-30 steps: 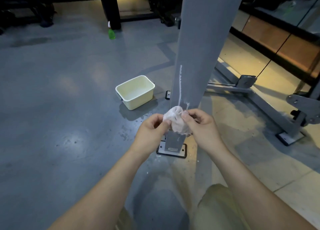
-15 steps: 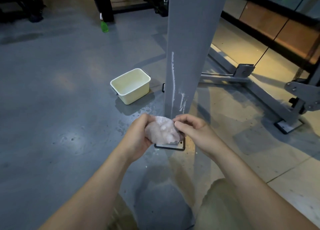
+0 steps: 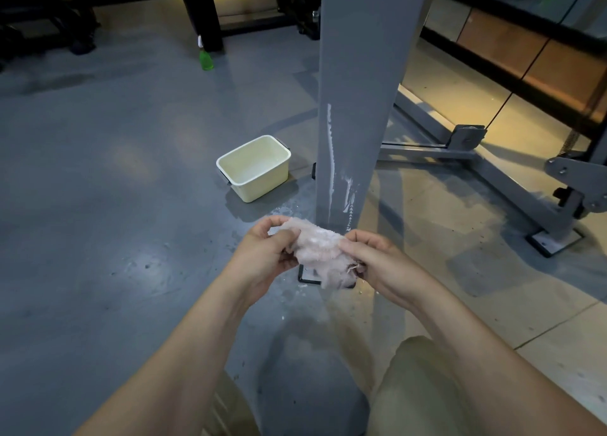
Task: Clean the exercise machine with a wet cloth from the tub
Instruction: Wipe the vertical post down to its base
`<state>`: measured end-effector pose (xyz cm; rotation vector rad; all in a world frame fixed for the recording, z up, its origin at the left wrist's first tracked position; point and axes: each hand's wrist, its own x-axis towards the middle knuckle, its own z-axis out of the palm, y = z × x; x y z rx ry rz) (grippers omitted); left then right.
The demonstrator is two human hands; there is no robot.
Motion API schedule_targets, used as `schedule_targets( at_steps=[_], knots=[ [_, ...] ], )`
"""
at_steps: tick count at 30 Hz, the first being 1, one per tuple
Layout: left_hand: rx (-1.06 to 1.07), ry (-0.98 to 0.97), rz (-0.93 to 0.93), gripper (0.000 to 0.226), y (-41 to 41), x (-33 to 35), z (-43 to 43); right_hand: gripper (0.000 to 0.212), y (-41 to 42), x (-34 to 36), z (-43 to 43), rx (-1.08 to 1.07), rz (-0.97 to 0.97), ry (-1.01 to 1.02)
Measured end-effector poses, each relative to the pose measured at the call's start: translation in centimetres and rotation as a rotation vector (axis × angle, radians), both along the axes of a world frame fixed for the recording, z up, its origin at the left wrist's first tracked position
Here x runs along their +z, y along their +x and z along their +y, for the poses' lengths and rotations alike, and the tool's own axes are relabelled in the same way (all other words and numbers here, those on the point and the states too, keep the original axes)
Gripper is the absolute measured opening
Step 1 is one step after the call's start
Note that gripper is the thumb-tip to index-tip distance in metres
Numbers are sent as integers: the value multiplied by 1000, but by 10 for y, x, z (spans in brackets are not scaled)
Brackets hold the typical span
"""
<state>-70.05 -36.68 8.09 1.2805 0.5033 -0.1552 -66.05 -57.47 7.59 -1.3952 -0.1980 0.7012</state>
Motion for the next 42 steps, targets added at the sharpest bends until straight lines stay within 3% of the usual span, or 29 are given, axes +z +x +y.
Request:
schedule_targets(
  at_steps=[3, 6, 10, 13, 16, 20, 23, 25, 28, 30, 33, 35, 37, 39, 42],
  knots=[
    [78, 20, 65, 23, 2, 2, 0, 15, 1, 2, 3, -61, 1, 1],
    [21, -21, 134, 38, 0, 7, -3, 29, 2, 2, 7, -109, -14, 20],
    [-191, 396, 11, 37, -10, -2, -5, 59, 3, 2, 10, -83, 29, 71],
    [-333, 447, -91, 27, -12, -7, -2, 78, 2, -2, 12, -40, 89, 130],
    [-360, 414, -123, 17, -15, -6, -3, 68, 1, -4, 13, -53, 46, 78],
    [-271, 309, -118, 14, -14, -5, -1, 18, 6, -3, 9, -125, -235, -290],
    [-292, -41, -76, 15, -12, 1, -1, 29, 7, 0, 6, -80, -195, -287],
    [-251, -94, -53, 21, -10, 6, -2, 45, 4, 5, 10, -68, -206, -272],
    [-175, 165, -68, 19, -6, 4, -4, 43, -3, 4, 18, -221, -480, -495],
    [-183, 257, -118, 12, -5, 1, -6, 30, -7, 4, 22, -214, -502, -489],
    [-162, 73, -120, 22, -5, 9, -14, 32, -10, 2, 23, -78, -432, -417],
    [-143, -82, -99, 37, -2, 18, -16, 21, -11, 3, 24, -156, -422, -359],
    [-130, -55, -110, 44, 2, 23, -15, 8, -7, 4, 25, -300, -424, -326],
    [-131, 151, -141, 36, 6, 24, -14, 16, -3, 9, 23, -347, -381, -268],
    [-173, 377, -231, 24, 10, 26, -15, 45, 3, 17, 24, -337, -174, -57]
  ],
)
